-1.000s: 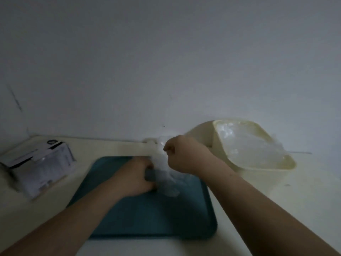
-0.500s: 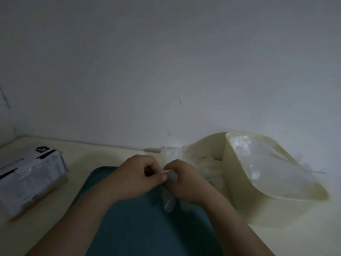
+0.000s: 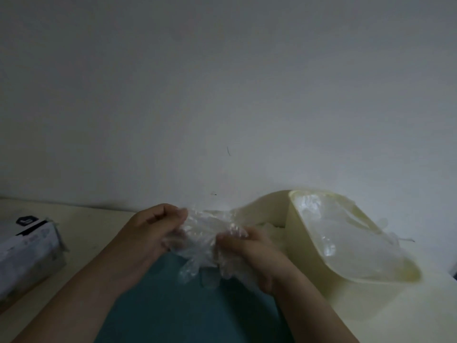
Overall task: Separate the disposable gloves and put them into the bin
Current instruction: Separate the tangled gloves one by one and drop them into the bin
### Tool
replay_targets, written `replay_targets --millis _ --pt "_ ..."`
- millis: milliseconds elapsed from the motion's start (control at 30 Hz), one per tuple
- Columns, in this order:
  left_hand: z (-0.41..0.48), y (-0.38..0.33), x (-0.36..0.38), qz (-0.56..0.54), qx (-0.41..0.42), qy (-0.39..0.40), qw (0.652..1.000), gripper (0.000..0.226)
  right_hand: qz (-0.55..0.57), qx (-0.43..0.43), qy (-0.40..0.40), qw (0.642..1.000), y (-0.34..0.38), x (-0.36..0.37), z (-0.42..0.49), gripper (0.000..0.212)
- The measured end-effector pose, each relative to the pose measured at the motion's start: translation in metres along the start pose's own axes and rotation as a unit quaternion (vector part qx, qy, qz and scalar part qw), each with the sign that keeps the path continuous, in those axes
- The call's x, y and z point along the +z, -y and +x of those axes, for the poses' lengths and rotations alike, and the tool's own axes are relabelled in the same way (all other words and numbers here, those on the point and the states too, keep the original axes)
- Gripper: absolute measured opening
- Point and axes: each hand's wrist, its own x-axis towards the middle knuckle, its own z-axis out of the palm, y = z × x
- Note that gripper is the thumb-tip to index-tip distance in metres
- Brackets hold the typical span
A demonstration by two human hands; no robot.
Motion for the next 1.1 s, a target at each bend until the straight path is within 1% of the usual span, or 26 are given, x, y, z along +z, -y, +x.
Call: replay_targets --millis 67,100,133,167,200,267,333,367,400,467,500,533,567,600,633,667,700,733,767,800,833,900,933,1000,1033,1100 --pt "0.003 0.002 0.000 -0.032 -0.032 -0.005 0.999 0.088 0.071 0.015 0.003 0.997 0.000 0.001 0.001 0.023" --pt "0.002 0.004 0.002 -0.028 -0.048 0.013 0.998 0.089 0.090 0.027 0.016 0.995 0.000 0.002 0.001 0.027" --pt "-0.001 0.006 0.007 -0.016 -0.061 0.032 0.997 0.080 0.096 0.034 0.034 0.994 0.001 0.002 0.000 0.031" --pt "-0.005 0.008 0.011 -0.002 -0.071 0.037 0.997 0.064 0.095 0.044 0.054 0.993 0.002 0.006 -0.002 0.033" --pt "-0.006 0.010 0.015 0.008 -0.075 0.024 0.997 0.048 0.087 0.055 0.066 0.993 0.001 0.007 -0.001 0.036" --pt "-0.006 0.012 0.018 0.001 -0.080 -0.017 0.997 0.024 0.078 0.082 0.076 0.991 0.001 0.008 -0.001 0.041" --pt "-0.003 0.010 0.014 -0.023 -0.067 -0.044 0.997 0.013 0.113 0.107 0.091 0.984 0.001 0.008 -0.001 0.033" --pt "-0.002 0.005 0.012 -0.025 -0.060 -0.059 0.996 0.013 0.129 0.118 0.082 0.981 0.001 0.008 -0.001 0.030" --pt "-0.001 0.002 0.009 -0.014 -0.052 -0.078 0.995 0.016 0.140 0.126 0.053 0.981 0.000 0.007 0.001 0.027" --pt "-0.001 -0.003 0.002 0.038 -0.033 -0.117 0.992 0.026 0.149 0.126 -0.032 0.980 -0.004 0.008 0.006 0.024" --pt "-0.001 -0.005 0.000 0.060 -0.025 -0.131 0.989 0.029 0.137 0.107 -0.076 0.982 -0.003 0.010 0.005 0.024" --pt "-0.001 -0.006 -0.003 0.071 -0.017 -0.135 0.988 0.032 0.109 0.068 -0.117 0.985 -0.003 0.012 0.006 0.026" --pt "-0.002 -0.007 -0.004 0.076 -0.013 -0.131 0.988 0.034 0.070 0.014 -0.135 0.988 0.001 0.013 0.003 0.031" --pt "-0.002 -0.006 -0.004 0.086 -0.013 -0.126 0.988 0.034 0.026 -0.047 -0.131 0.990 0.004 0.014 0.001 0.039" --pt "-0.003 -0.007 -0.003 0.100 -0.013 -0.116 0.988 0.033 -0.013 -0.094 -0.096 0.991 0.008 0.015 -0.004 0.050" --pt "-0.005 -0.006 -0.001 0.115 -0.010 -0.103 0.988 0.032 -0.037 -0.114 -0.046 0.992 0.014 0.017 -0.008 0.061" --pt "-0.006 -0.006 0.002 0.129 -0.005 -0.083 0.988 0.030 -0.048 -0.106 -0.001 0.993 0.018 0.020 -0.012 0.067" --pt "-0.009 -0.006 0.005 0.143 0.000 -0.056 0.988 0.028 -0.042 -0.103 0.042 0.993 0.020 0.021 -0.014 0.064" --pt "-0.011 -0.006 0.008 0.161 0.006 -0.024 0.987 0.026 -0.029 -0.111 0.071 0.991 0.023 0.023 -0.016 0.052" --pt "-0.014 -0.007 0.010 0.179 0.007 0.009 0.984 0.023 -0.013 -0.120 0.080 0.989 0.026 0.023 -0.018 0.041" --pt "-0.016 -0.007 0.011 0.195 0.005 0.033 0.980 0.021 0.003 -0.119 0.083 0.989 0.028 0.023 -0.020 0.034" --pt "-0.019 -0.006 0.012 0.212 -0.005 0.059 0.976 0.020 0.018 -0.087 0.078 0.993 0.025 0.019 -0.018 0.036" --pt "-0.019 -0.004 0.013 0.215 -0.011 0.062 0.974 0.021 0.017 -0.077 0.073 0.994 0.022 0.018 -0.017 0.037" --pt "-0.020 0.000 0.013 0.218 -0.021 0.065 0.974 0.026 0.013 -0.073 0.050 0.996 0.018 0.019 -0.014 0.032" --pt "-0.019 0.001 0.013 0.212 -0.029 0.064 0.975 0.028 0.023 -0.068 0.024 0.997 0.017 0.019 -0.012 0.029" --pt "-0.017 0.002 0.010 0.204 -0.045 0.052 0.977 0.025 0.057 -0.060 -0.047 0.995 0.016 0.018 -0.010 0.023"
